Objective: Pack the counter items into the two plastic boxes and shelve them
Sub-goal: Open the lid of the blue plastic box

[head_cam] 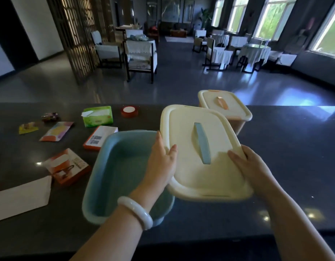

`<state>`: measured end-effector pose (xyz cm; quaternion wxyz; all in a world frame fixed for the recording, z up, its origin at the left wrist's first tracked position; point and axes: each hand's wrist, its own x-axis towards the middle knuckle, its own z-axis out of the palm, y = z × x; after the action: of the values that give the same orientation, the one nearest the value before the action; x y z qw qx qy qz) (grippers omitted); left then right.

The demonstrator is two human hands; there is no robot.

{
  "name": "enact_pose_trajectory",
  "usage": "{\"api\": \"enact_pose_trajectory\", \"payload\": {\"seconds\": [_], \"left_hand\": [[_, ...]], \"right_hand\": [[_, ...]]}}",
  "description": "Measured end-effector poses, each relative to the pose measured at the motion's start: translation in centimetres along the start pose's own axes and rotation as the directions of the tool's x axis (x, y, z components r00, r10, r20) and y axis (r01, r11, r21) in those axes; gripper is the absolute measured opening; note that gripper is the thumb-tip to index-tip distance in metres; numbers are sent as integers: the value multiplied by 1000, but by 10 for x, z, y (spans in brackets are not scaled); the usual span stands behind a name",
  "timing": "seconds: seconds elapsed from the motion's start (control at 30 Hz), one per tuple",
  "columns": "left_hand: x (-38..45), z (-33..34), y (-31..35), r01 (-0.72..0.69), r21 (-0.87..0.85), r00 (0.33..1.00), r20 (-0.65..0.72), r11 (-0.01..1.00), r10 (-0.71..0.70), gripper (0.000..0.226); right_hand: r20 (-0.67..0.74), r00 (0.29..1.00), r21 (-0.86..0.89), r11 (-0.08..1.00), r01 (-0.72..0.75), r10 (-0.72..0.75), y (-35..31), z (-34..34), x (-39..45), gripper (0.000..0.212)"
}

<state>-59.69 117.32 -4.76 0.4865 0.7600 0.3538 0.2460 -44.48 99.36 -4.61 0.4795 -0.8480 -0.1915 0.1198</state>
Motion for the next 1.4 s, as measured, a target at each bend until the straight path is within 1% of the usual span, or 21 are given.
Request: {"api": "enact_pose_trajectory", "payload": {"seconds": [0.07, 0.17, 0.3, 0.33, 0.37, 0.43, 0.47, 0.53, 0.63, 0.77, 0.83, 0.9, 0.97, 1.0, 1.07, 1.17, 1.23, 1.33, 1.4], "left_hand": [[-2, 35, 3, 27, -11, 999, 23, 1000, -26, 65], [-7, 80, -5, 86, 12, 994, 70, 996, -87, 66], [-13, 120, -39, 181, 60, 971, 150, 982, -188, 73], [-14, 127, -49, 206, 97, 961, 165, 974, -220, 74], [-15, 131, -58, 230, 160, 952, 168, 960, -256, 75], [-16, 138, -72, 257, 307, 943, 129, 916, -307, 75], [-17, 141, -77, 261, 345, 944, 106, 902, -314, 75], [-18, 146, -85, 257, 353, 949, 85, 899, -305, 75], [-17, 150, -89, 220, 385, 964, 57, 896, -261, 75], [-18, 152, -87, 152, 548, 980, 27, 823, -199, 74], [-19, 151, -85, 142, 579, 981, 26, 803, -192, 74], [-21, 149, -82, 122, 611, 984, 28, 782, -176, 76], [-25, 147, -76, 70, 659, 991, 41, 749, -129, 76], [-27, 146, -72, 35, 674, 994, 53, 738, -96, 73], [-31, 140, -63, -39, 677, 997, 81, 735, -21, 61], [-34, 127, -45, -135, 639, 990, 125, 757, 71, 41], [-35, 115, -30, -186, 604, 983, 126, 775, 137, 36], [-37, 86, -12, -228, 568, 968, 44, 791, 248, 29], [-38, 59, -7, -224, 542, 959, -26, 810, 283, 25]], "right_hand": [[0, 1000, -14, 1000, -28, 28, 23, -22, 8, 27], [17, 997, -31, 996, -81, 81, 61, -42, 22, 28], [49, 989, -57, 989, -137, 140, 113, -41, 36, 32], [56, 988, -73, 987, -141, 145, 125, -37, 38, 34], [61, 988, -108, 985, -136, 143, 137, -32, 40, 36], [62, 990, -205, 973, -108, 123, 156, -20, 43, 42], [55, 993, -249, 964, -91, 108, 164, -14, 45, 45], [42, 997, -331, 942, -54, 71, 175, -5, 45, 51], [18, 999, -393, 919, -32, 42, 183, 3, 39, 56], [6, 1000, -468, 883, -11, 16, 183, 8, 33, 61], [9, 1000, -497, 868, -12, 20, 180, 9, 33, 63], [10, 1000, -502, 865, -21, 30, 176, 7, 33, 65], [-7, 999, -486, 873, -39, 41, 169, 5, 31, 65], [-17, 999, -481, 876, -41, 37, 164, 4, 31, 64], [-18, 1000, -480, 877, -6, -3, 150, 4, 32, 64], [20, 998, -419, 906, 64, -61, 115, 11, 38, 60], [72, 993, -359, 926, 117, -98, 89, 23, 43, 53], [179, 979, -252, 957, 141, -97, 53, 46, 43, 45], [246, 965, -178, 974, 142, -95, 36, 63, 37, 43]]}}
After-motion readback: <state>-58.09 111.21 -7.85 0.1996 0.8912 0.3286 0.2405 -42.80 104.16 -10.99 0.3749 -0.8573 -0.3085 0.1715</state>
